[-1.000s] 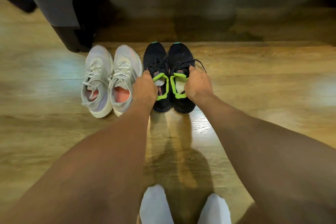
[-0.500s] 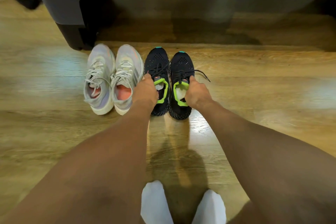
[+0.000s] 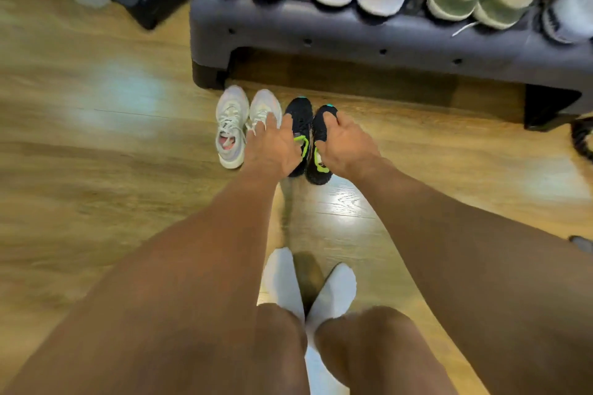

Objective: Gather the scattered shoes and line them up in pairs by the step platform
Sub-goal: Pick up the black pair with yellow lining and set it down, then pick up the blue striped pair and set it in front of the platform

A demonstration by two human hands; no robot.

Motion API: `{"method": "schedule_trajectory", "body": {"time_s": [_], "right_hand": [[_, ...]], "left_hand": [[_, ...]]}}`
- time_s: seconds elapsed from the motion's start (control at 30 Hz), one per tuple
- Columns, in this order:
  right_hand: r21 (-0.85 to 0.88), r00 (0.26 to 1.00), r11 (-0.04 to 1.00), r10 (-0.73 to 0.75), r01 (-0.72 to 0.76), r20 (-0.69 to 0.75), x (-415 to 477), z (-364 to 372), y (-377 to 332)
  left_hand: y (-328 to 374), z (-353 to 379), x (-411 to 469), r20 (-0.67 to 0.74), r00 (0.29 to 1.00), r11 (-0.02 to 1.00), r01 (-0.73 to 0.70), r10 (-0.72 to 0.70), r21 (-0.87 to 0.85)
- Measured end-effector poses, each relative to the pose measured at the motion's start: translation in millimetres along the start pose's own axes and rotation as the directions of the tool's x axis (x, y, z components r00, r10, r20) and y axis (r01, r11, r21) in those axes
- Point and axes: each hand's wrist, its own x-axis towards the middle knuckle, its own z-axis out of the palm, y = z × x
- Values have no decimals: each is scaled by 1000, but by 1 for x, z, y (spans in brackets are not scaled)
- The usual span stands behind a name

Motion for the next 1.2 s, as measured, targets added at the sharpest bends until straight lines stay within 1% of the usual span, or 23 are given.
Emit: {"method": "schedule_trajectory", "body": {"time_s": [0.13, 0.27, 0.37, 0.43, 0.5, 0.7, 0.83, 1.03, 1.2], "right_hand": [[-121, 988, 984, -137, 128, -68, -83, -110, -49], [-189, 962, 954, -255, 233, -99, -157, -216, -94], [-254, 904, 907, -387, 337, -183, -205, -276, -125], [-310, 846, 864, -476, 397, -242, -233, -307, -146], [-347, 800, 826, -540, 445, -261, -261, -332, -166], [-417, 627, 690, -719, 591, -300, -343, -381, -223], [-462, 528, 580, -811, 671, -252, -392, -384, -276], [-483, 346, 370, -927, 793, -142, -473, -356, -383], [-496, 192, 207, -978, 844, -82, -557, -299, -473]], "left_hand": [[2, -122, -82, -114, 993, 1000, 13, -10, 25], [8, -240, -160, -230, 973, 999, 34, -29, 17], [13, -308, -221, -334, 942, 999, 43, -37, 13], [11, -340, -260, -407, 912, 998, 64, -56, 7], [6, -364, -299, -459, 883, 995, 101, -93, -8], [-32, -405, -428, -572, 775, 963, 231, -267, -136], [-67, -414, -507, -599, 693, 913, 360, -401, -194], [-129, -393, -618, -617, 537, 809, 485, -575, -332], [-195, -358, -733, -586, 390, 687, 564, -711, -458]]}}
